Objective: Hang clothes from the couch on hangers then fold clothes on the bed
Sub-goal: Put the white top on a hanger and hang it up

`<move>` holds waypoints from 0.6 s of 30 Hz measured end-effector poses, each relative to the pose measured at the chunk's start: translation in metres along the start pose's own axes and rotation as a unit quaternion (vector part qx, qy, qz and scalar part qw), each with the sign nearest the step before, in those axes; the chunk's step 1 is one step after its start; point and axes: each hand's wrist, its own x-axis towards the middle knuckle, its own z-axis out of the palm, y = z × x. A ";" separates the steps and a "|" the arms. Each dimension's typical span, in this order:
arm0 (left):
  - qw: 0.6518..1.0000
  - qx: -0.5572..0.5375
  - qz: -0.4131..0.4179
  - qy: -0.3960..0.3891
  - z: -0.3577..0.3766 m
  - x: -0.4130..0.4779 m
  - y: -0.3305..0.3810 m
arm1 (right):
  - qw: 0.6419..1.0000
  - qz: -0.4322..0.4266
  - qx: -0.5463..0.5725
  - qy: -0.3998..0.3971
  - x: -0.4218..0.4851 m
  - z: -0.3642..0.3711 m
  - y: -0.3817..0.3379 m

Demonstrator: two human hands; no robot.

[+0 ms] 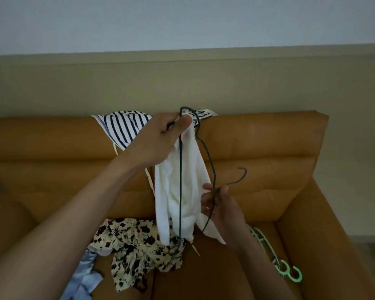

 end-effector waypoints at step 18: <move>0.959 0.208 -0.042 -0.188 -0.090 0.019 -0.006 | 0.786 -0.359 -0.502 0.027 -0.055 -0.007 -0.209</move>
